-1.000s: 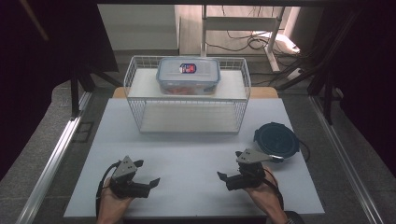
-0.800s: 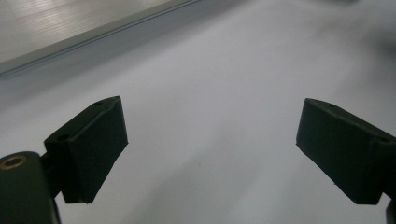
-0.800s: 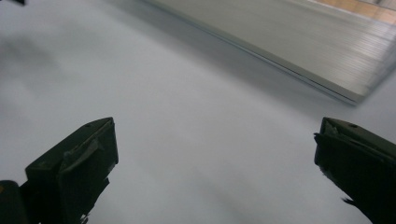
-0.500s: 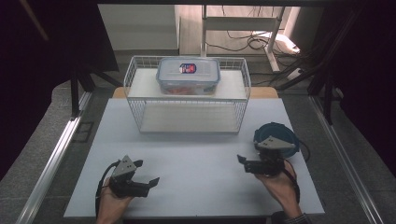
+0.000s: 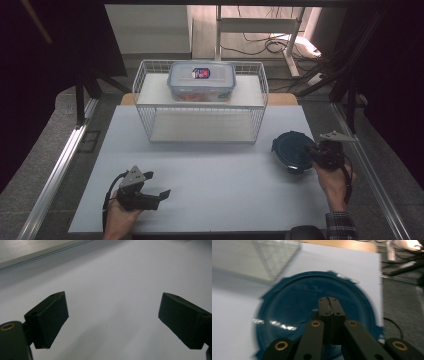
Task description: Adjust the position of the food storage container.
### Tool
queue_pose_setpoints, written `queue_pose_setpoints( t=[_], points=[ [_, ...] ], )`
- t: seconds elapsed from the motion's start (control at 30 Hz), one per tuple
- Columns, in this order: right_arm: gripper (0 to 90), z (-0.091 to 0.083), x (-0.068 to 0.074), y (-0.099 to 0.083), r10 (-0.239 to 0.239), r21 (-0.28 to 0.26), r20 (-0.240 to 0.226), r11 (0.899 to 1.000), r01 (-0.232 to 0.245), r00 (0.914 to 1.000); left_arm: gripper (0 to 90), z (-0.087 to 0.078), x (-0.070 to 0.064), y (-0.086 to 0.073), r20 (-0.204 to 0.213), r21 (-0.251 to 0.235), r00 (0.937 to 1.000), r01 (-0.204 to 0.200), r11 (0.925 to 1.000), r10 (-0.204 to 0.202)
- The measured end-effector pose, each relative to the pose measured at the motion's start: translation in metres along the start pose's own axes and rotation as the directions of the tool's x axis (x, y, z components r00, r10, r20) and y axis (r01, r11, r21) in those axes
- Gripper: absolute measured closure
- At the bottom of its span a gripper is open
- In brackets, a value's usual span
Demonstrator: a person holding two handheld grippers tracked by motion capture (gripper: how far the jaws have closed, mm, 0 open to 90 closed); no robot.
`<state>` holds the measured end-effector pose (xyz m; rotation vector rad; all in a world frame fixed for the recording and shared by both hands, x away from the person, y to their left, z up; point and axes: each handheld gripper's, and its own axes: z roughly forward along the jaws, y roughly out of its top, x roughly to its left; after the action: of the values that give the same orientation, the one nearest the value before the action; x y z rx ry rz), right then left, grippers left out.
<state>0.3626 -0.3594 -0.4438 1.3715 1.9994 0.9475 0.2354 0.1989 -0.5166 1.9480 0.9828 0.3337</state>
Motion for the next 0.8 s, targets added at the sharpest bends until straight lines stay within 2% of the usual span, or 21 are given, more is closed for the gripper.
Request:
queue_pose_setpoints(
  t=[0.2, 0.4, 0.53, 0.67, 0.8],
  points=[
    [89.3, 0.014, -0.032, 0.005, 0.044, 0.006, 0.085, 0.999, -0.045, 0.9954, 8.8, 0.0, 0.001, 0.0, 0.004, 0.003, 1.0, 0.005, 1.0, -0.005],
    [89.3, 0.035, -0.048, 0.006, 0.043, 0.057, 0.121, 0.997, -0.05, 0.9917, 8.8, 0.001, 0.002, -0.001, 0.009, 0.008, 0.9999, 0.012, 0.9999, -0.012],
    [89.4, 0.045, -0.051, 0.005, 0.021, 0.081, 0.096, 0.996, -0.029, 0.9951, 8.9, 0.001, 0.003, -0.001, 0.015, 0.008, 0.9997, 0.017, 0.9998, -0.017],
    [89.6, 0.045, -0.051, 0.007, 0.021, 0.095, 0.089, 0.995, -0.029, 0.9958, 9.0, 0.002, 0.002, -0.001, 0.019, 0.012, 0.9997, 0.016, 0.9998, -0.017],
    [89.7, 0.043, -0.045, 0.005, 0.022, 0.102, 0.046, 0.994, -0.027, 0.9987, 9.0, 0.004, 0.001, -0.001, 0.024, 0.017, 0.9996, 0.013, 0.9998, -0.014]
  ],
)
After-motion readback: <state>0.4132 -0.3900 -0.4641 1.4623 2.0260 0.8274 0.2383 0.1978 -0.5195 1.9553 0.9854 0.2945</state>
